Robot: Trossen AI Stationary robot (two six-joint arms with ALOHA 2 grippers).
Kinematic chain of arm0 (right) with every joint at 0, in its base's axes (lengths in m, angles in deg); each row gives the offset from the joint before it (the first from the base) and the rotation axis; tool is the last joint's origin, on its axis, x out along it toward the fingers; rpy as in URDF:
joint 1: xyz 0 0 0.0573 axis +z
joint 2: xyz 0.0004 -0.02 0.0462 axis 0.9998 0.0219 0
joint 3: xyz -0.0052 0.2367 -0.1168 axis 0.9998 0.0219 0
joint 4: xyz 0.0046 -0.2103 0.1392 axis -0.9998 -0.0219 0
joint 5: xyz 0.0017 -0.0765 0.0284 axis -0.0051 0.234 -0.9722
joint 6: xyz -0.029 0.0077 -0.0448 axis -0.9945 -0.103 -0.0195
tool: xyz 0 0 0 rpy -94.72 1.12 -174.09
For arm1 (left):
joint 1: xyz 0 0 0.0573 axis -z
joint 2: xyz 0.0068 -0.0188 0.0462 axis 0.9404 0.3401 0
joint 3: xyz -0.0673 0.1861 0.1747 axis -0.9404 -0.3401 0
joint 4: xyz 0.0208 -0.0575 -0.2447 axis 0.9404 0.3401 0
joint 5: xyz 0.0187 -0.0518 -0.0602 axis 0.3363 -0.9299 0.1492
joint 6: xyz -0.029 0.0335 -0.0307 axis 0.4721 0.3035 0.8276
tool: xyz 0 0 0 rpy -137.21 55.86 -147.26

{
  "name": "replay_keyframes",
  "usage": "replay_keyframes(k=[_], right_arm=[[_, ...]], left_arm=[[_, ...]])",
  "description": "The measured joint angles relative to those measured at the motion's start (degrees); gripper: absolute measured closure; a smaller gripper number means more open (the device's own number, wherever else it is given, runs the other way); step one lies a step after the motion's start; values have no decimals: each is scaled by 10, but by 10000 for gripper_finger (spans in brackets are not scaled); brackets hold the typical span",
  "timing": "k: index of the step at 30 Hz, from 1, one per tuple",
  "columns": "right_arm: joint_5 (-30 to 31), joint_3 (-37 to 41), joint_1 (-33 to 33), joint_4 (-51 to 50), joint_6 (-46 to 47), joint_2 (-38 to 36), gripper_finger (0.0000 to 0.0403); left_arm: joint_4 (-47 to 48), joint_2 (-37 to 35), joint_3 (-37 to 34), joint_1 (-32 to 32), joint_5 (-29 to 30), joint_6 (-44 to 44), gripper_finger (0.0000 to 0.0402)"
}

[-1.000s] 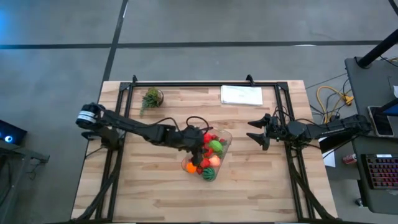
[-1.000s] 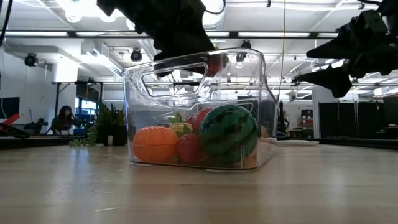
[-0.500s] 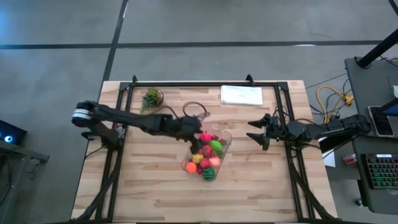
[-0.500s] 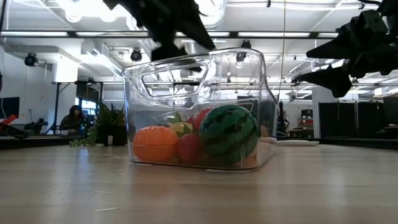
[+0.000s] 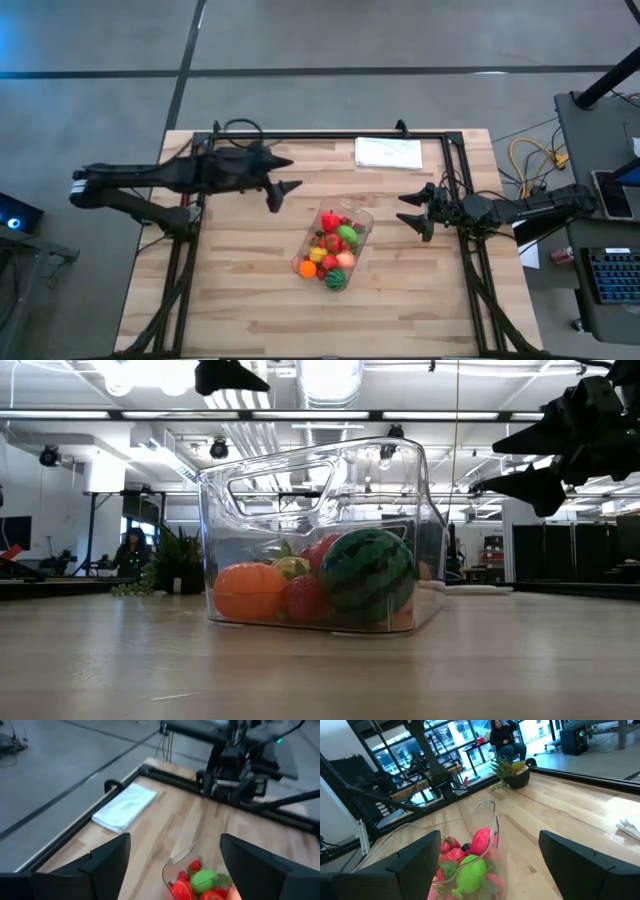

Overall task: Pick and placing Produce into tupperware
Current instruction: Return to Home Position

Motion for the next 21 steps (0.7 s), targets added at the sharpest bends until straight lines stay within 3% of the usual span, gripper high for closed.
replay_keyframes(k=[7, 13, 21], right_arm=[[0, 0, 0, 0, 0, 0, 75], [0, 0, 0, 0, 0, 0, 75], [0, 0, 0, 0, 0, 0, 75]], left_arm=[[5, -42, -37, 0, -4, 0, 109], [5, -89, -110, 0, -30, 28, 109], [-4, -207, -198, 2, -57, 45, 109]])
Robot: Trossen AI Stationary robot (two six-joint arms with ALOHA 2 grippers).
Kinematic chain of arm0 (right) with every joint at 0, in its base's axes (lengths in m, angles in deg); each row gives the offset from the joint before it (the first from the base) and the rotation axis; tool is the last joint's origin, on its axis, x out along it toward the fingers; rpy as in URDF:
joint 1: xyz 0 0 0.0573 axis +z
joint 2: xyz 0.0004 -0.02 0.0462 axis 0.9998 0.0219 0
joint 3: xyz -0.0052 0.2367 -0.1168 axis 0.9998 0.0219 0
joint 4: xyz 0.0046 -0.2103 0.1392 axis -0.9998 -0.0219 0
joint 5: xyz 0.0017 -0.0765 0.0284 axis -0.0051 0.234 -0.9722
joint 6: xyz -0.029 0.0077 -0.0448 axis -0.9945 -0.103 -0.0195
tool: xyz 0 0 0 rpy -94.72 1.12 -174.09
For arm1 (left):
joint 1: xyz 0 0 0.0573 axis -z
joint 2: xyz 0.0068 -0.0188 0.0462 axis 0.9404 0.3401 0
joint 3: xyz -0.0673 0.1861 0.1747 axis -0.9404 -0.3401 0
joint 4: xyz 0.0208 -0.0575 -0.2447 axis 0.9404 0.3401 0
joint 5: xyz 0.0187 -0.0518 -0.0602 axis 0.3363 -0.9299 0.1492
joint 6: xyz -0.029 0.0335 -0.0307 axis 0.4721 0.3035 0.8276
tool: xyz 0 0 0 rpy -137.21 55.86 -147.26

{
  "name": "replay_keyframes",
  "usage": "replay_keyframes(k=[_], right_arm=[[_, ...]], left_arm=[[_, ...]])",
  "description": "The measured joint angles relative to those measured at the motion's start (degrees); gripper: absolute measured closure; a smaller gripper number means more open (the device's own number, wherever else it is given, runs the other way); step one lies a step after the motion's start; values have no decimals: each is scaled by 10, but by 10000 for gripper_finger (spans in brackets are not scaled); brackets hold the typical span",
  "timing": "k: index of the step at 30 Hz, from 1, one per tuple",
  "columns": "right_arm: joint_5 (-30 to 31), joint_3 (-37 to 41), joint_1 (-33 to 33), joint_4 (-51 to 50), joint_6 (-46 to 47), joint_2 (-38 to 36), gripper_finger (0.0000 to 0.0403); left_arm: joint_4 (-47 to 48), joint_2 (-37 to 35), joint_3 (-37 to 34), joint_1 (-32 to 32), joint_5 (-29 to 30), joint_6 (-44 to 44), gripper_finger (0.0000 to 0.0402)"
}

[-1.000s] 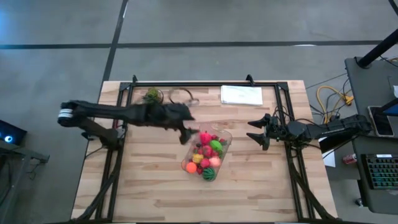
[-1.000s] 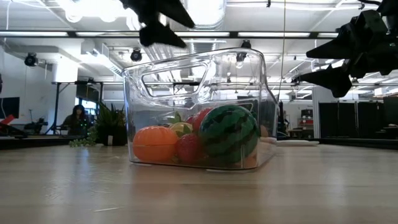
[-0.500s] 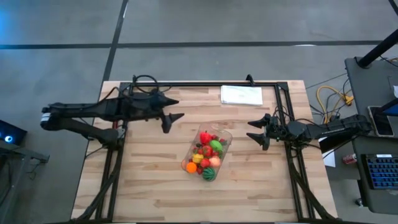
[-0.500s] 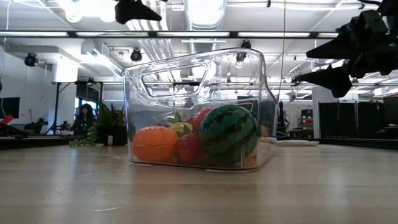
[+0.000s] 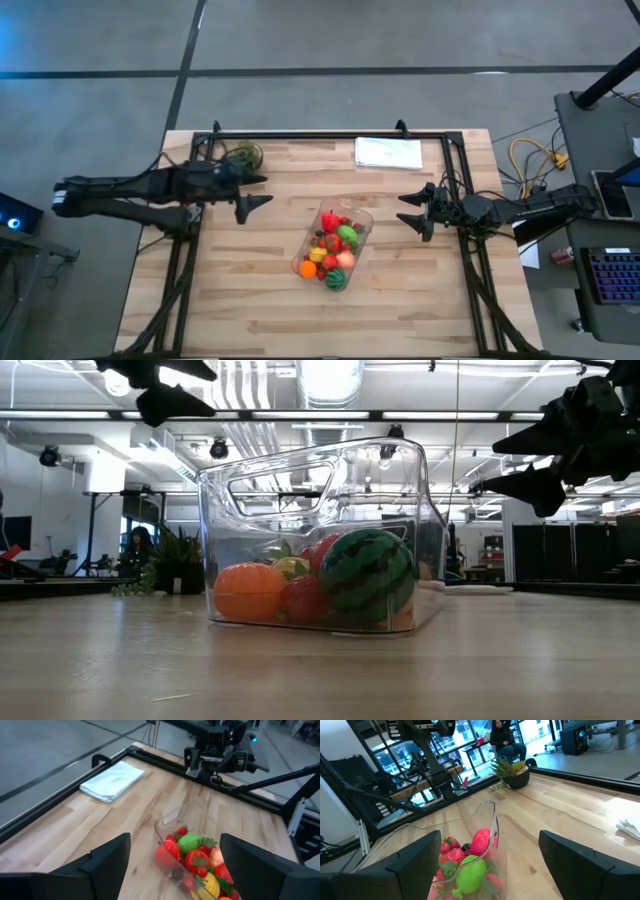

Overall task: Pick and placing Produce into tupperware
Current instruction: Return to Home Position

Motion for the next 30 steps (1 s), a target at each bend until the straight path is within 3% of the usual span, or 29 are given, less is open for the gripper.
replay_keyframes(k=[8, 12, 17, 24, 30], right_arm=[[0, 0, 0, 0, 0, 0, 75], [0, 0, 0, 0, 0, 0, 75], [0, 0, 0, 0, 0, 0, 75], [0, 0, 0, 0, 0, 0, 75], [0, 0, 0, 0, 0, 0, 75]], left_arm=[[22, -139, -66, 0, 12, 17, 109], [4, -174, -95, 0, -8, 79, 109], [-73, -229, -130, 1, -110, -13, 109], [-84, -299, -196, 0, -120, -31, 109], [-179, -361, -287, 0, -150, -26, 109]])
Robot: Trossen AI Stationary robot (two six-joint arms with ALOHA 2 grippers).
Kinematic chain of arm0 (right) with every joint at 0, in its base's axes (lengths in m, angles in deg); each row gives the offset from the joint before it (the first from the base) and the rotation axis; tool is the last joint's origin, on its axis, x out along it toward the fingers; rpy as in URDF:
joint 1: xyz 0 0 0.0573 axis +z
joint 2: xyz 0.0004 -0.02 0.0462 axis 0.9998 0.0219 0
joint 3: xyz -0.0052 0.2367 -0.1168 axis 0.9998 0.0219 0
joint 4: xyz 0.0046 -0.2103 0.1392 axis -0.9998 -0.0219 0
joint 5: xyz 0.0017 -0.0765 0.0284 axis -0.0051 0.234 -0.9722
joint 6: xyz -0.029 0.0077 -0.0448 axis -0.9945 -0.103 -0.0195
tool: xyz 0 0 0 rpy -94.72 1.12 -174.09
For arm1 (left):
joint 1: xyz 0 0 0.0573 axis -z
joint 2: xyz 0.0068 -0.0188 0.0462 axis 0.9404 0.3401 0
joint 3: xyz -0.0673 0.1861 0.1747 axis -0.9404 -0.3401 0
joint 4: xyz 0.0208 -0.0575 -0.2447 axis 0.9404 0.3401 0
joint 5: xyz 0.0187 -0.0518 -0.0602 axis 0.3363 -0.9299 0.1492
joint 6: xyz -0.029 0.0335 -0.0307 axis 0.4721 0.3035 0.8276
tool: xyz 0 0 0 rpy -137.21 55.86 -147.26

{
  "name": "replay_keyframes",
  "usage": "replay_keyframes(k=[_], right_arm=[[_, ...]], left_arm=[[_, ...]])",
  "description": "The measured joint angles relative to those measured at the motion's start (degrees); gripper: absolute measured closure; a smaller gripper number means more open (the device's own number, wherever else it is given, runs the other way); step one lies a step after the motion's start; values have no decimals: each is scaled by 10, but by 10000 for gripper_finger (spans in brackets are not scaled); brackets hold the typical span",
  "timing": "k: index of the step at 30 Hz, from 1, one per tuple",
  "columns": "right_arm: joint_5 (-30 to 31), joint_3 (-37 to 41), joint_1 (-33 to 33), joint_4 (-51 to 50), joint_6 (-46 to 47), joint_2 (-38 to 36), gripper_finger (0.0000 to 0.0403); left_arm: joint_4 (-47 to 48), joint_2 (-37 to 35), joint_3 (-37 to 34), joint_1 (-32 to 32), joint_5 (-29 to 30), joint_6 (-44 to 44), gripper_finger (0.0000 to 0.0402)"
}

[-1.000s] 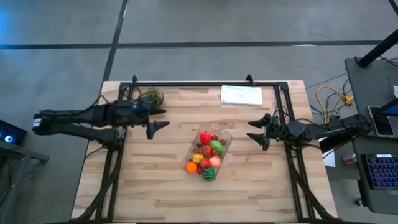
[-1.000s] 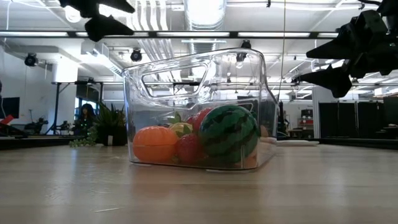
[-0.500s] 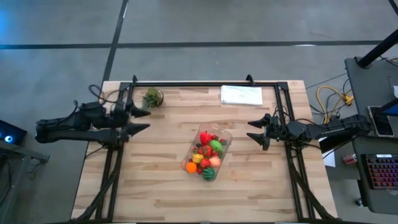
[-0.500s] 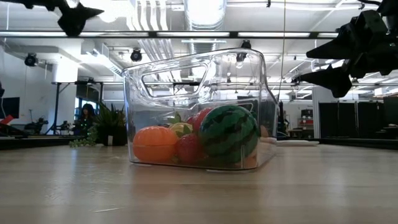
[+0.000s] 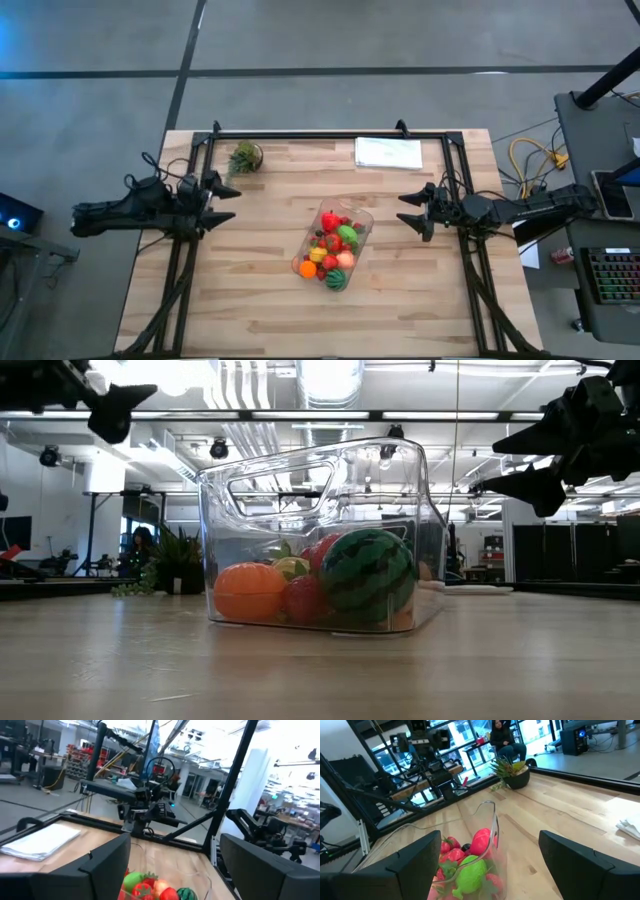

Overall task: Pick and placing Produce into tupperware
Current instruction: Return to Home Position

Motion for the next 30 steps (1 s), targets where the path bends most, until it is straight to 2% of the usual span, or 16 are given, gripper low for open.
replay_keyframes(k=[6, 12, 20, 26, 30], right_arm=[[0, 0, 0, 0, 0, 0, 75], [0, 0, 0, 0, 0, 0, 75], [0, 0, 0, 0, 0, 0, 75], [0, 0, 0, 0, 0, 0, 75], [0, 0, 0, 0, 0, 0, 75]], left_arm=[[-33, -55, -72, 0, -2, 32, 109], [-65, -46, -95, 0, -17, 42, 109], [-51, -53, -151, -1, -16, 53, 109], [-44, -33, -156, -4, 7, 45, 109], [-45, -13, -156, -5, 66, 40, 109]])
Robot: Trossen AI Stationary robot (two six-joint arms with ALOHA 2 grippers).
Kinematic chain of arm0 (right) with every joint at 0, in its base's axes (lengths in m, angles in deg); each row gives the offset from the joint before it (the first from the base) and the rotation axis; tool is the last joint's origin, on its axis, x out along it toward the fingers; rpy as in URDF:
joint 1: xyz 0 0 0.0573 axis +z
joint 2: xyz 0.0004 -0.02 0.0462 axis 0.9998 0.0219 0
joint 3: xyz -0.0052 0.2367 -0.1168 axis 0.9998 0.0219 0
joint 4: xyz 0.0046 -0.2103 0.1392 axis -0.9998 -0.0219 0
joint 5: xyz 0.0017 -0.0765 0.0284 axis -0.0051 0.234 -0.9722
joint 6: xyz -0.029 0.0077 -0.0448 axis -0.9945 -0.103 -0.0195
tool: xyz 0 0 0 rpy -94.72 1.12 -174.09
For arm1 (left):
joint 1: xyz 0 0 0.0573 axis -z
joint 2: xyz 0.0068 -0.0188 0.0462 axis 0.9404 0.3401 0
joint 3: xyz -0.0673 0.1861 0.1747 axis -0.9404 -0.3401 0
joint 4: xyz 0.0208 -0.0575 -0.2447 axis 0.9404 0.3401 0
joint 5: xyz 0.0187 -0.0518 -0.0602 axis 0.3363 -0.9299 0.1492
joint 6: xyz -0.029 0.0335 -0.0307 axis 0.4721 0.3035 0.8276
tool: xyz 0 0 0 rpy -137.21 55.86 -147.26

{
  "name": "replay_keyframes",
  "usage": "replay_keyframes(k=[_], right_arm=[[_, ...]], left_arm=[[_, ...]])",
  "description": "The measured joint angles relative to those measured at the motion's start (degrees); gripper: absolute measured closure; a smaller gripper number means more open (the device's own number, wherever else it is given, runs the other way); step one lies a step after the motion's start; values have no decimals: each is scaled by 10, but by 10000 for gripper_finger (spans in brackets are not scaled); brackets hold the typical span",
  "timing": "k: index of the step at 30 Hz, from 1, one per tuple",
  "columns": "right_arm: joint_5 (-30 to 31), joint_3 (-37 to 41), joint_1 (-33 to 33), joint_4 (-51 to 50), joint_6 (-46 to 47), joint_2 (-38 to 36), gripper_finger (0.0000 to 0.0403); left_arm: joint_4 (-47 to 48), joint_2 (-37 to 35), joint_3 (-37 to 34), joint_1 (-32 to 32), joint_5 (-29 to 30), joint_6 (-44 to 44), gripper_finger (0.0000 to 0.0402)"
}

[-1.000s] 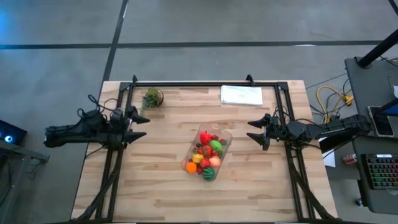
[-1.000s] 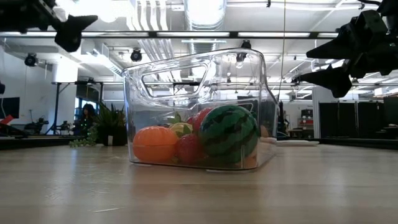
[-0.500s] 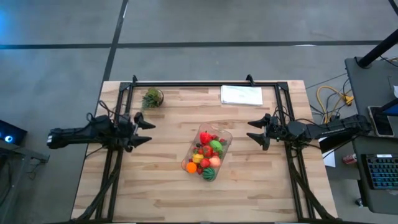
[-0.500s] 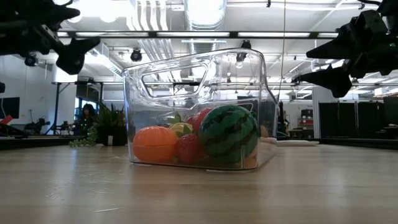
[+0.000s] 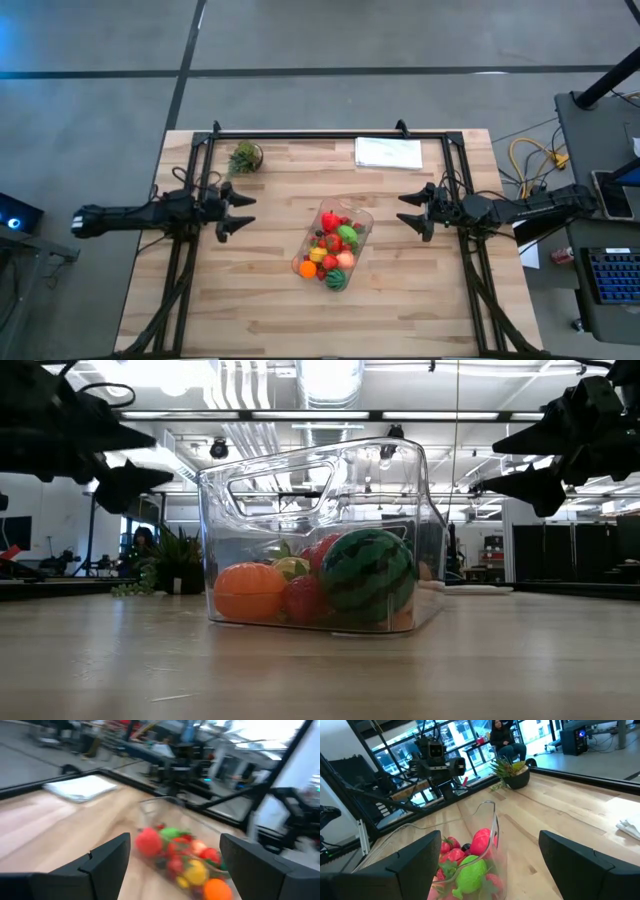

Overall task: Pick and placing Produce into tupperware
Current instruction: Return to Home Position

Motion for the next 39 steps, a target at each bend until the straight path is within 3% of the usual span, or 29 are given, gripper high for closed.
replay_keyframes(k=[4, 39], right_arm=[[0, 0, 0, 0, 0, 0, 75], [0, 0, 0, 0, 0, 0, 75]], left_arm=[[-7, 27, 0, 0, 50, 0, 109], [-11, 113, -2, 0, 51, 0, 109]])
